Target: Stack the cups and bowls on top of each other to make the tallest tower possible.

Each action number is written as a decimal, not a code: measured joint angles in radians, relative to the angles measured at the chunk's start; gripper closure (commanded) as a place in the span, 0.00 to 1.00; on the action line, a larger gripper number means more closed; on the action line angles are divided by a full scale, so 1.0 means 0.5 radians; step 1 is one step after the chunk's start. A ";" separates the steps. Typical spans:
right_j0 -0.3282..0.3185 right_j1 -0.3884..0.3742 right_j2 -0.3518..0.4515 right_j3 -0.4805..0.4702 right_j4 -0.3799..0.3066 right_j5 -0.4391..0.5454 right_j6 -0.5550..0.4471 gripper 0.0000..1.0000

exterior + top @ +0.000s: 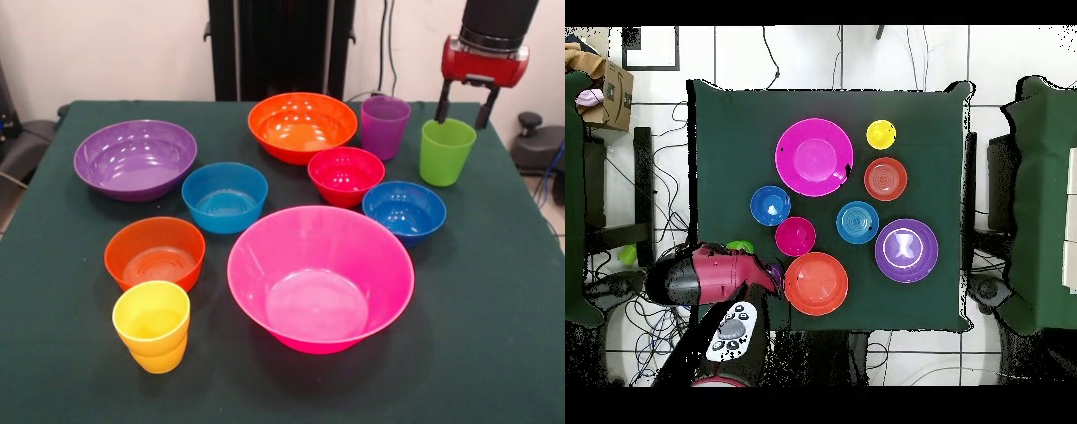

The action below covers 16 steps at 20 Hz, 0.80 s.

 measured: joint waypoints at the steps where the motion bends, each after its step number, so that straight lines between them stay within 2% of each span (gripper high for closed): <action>1: 0.004 0.005 0.000 0.000 0.000 -0.006 0.006 0.00; 16: 0.215 0.019 -0.035 -0.001 0.067 -0.021 0.128 0.00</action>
